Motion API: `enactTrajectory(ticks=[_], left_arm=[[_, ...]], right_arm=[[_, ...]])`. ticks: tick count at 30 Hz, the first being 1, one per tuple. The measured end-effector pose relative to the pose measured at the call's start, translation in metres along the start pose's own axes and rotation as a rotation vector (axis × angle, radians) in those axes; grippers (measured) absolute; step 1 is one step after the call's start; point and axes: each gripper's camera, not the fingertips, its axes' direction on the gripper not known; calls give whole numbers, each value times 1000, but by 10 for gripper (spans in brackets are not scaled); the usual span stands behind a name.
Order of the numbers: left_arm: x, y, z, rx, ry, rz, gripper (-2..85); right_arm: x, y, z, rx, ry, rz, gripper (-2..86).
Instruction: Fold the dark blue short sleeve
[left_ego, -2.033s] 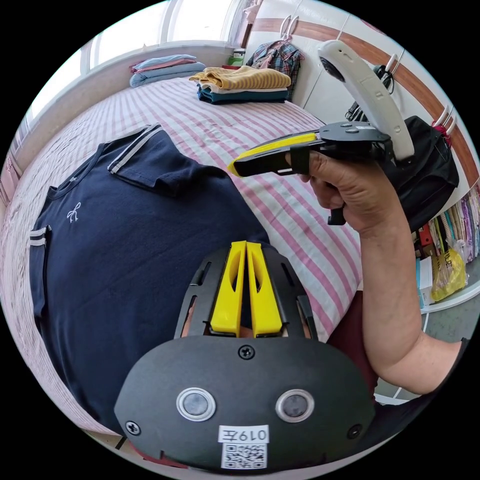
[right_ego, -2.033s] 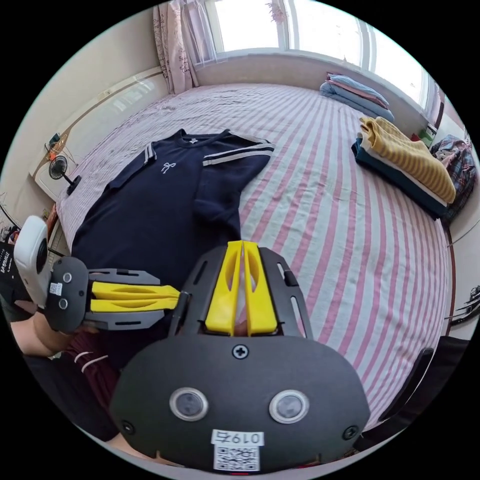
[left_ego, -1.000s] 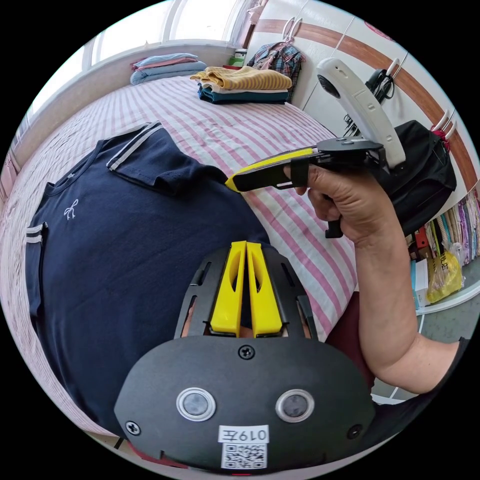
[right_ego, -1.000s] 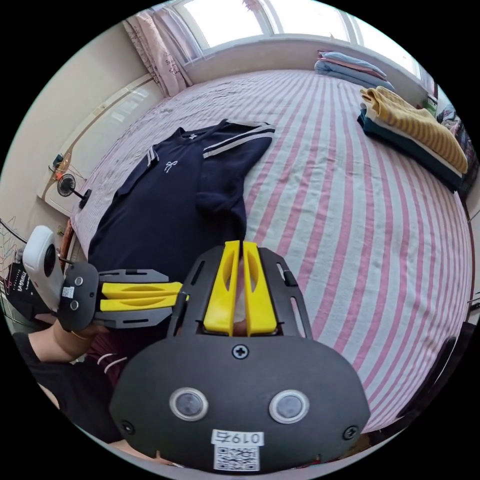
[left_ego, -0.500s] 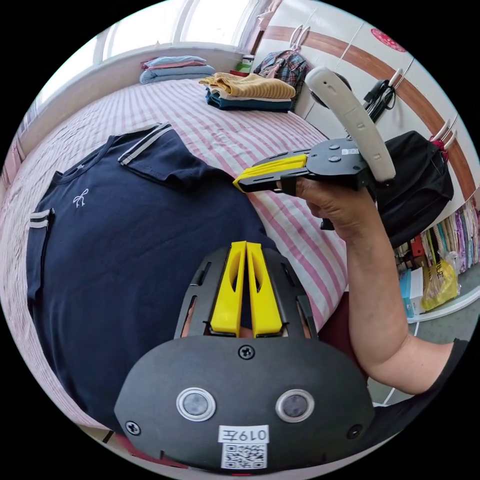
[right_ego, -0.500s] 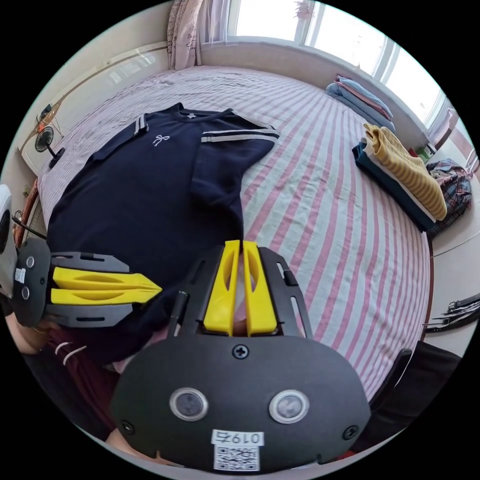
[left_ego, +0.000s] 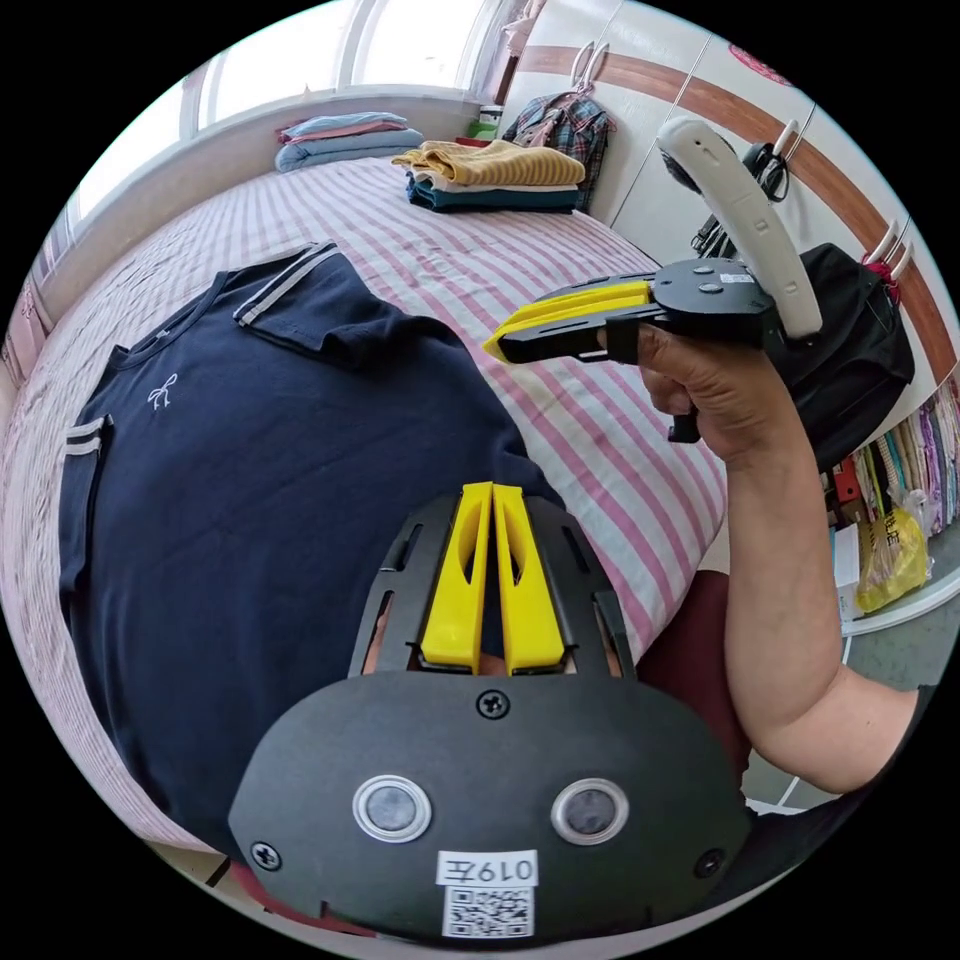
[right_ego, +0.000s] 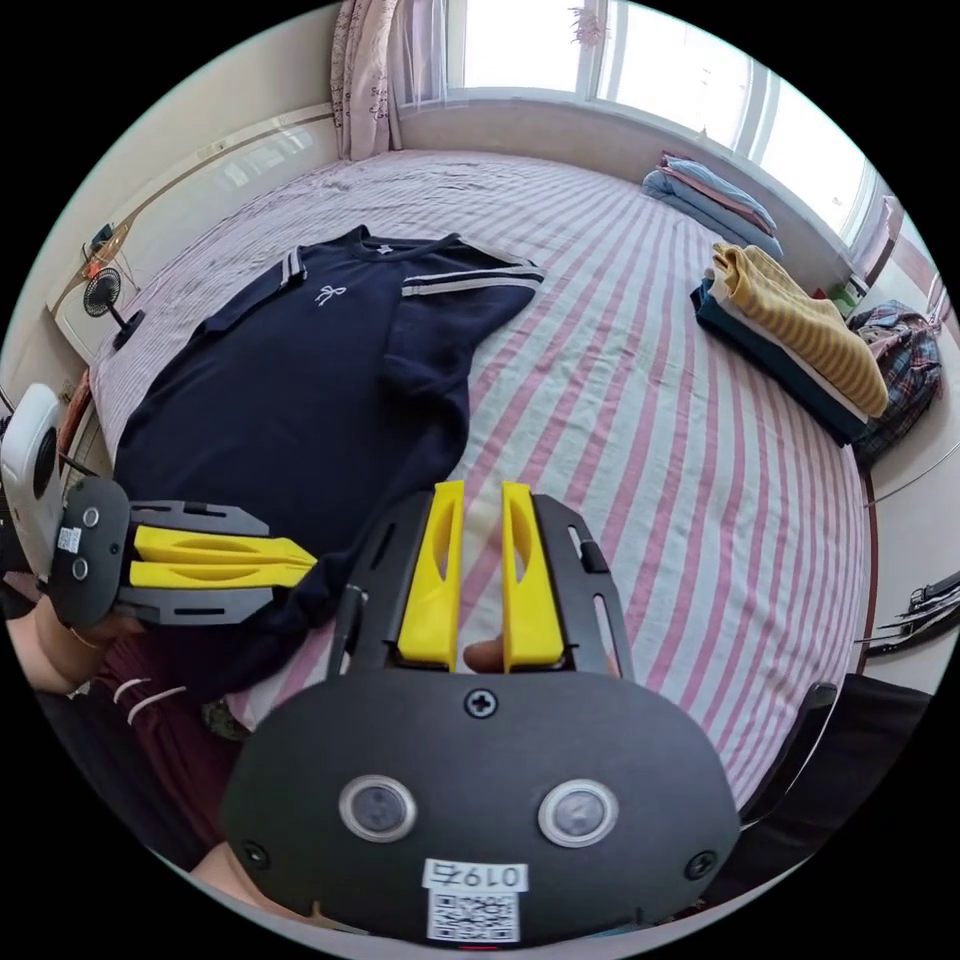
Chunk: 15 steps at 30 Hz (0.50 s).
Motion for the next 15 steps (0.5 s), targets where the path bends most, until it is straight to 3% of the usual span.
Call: enactTrajectory(ticks=[10, 15], left_arm=[[-28, 93, -64, 86, 15, -23, 7], [-55, 184, -125, 271, 85, 39, 7]], right_arm=[[-52, 96, -27, 286, -245, 27, -7], [-94, 170, -49, 492, -306, -6, -9]])
